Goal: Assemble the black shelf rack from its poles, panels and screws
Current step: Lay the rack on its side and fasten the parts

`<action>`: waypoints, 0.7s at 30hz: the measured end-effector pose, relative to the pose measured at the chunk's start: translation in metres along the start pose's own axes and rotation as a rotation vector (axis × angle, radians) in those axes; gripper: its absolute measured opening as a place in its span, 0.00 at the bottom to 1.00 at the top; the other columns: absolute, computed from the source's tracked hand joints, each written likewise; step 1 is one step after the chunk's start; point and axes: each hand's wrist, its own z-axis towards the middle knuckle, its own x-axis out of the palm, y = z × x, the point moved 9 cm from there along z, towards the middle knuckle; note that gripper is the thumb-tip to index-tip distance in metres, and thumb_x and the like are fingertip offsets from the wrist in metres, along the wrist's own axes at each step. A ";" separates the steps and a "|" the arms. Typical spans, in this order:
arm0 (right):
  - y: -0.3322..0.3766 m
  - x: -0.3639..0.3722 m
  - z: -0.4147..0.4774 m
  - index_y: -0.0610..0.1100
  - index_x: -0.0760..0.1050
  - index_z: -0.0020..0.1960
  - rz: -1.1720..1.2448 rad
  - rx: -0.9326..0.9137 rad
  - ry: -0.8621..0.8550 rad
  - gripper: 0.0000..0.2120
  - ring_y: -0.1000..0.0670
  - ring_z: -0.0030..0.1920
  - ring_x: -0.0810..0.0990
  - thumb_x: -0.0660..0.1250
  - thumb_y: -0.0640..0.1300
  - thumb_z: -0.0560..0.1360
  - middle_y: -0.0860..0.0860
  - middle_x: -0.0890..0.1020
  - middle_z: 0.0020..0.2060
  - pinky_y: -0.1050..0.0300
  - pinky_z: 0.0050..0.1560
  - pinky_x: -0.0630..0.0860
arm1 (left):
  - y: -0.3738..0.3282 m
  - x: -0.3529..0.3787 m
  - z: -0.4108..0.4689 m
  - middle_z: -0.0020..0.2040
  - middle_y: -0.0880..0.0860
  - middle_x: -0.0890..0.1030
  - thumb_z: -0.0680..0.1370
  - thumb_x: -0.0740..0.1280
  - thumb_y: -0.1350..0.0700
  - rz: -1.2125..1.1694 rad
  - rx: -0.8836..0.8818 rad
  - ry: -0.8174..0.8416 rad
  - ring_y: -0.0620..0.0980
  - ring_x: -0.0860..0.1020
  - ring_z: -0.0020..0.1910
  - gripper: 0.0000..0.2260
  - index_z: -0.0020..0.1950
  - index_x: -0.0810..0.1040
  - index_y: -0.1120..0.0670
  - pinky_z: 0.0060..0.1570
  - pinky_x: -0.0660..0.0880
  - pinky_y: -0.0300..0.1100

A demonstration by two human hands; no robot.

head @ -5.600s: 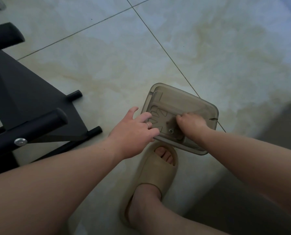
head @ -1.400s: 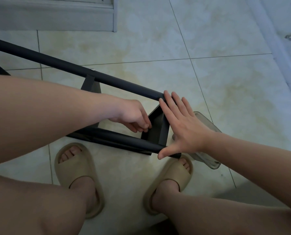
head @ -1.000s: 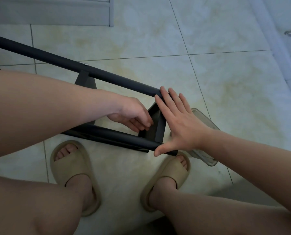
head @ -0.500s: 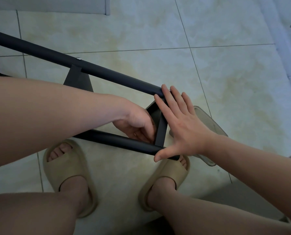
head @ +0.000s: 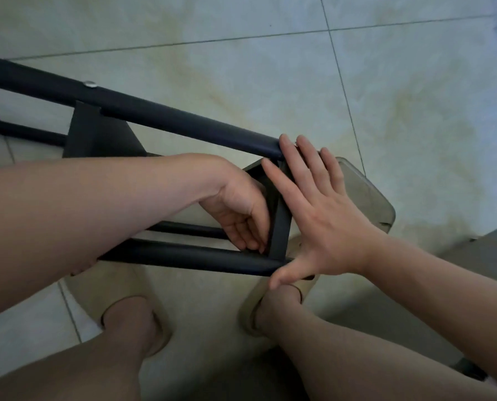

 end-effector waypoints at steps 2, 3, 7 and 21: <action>-0.001 -0.001 0.000 0.39 0.49 0.82 -0.006 0.008 0.008 0.68 0.35 0.81 0.42 0.51 0.87 0.59 0.37 0.47 0.81 0.34 0.79 0.43 | -0.003 0.000 0.000 0.42 0.56 0.83 0.78 0.68 0.66 0.033 0.009 0.020 0.48 0.80 0.39 0.12 0.60 0.79 0.66 0.47 0.79 0.41; 0.000 -0.001 0.000 0.39 0.50 0.82 -0.005 0.012 0.013 0.69 0.34 0.81 0.42 0.51 0.87 0.59 0.36 0.47 0.81 0.34 0.79 0.43 | -0.004 0.000 0.000 0.42 0.56 0.83 0.78 0.68 0.66 0.047 0.011 0.026 0.48 0.80 0.39 0.12 0.60 0.80 0.66 0.48 0.79 0.41; 0.002 -0.003 -0.002 0.39 0.50 0.82 -0.026 0.023 0.042 0.69 0.33 0.81 0.44 0.54 0.87 0.58 0.35 0.48 0.81 0.33 0.79 0.45 | -0.003 0.002 0.001 0.40 0.53 0.84 0.78 0.68 0.64 0.075 -0.005 0.023 0.47 0.79 0.38 0.08 0.56 0.82 0.63 0.47 0.78 0.41; 0.009 -0.007 -0.003 0.42 0.51 0.83 -0.017 0.054 0.061 0.69 0.35 0.81 0.41 0.59 0.86 0.56 0.38 0.46 0.81 0.36 0.80 0.42 | 0.007 0.002 -0.003 0.38 0.50 0.85 0.78 0.68 0.61 0.067 -0.058 -0.002 0.45 0.80 0.39 0.04 0.51 0.82 0.57 0.47 0.76 0.40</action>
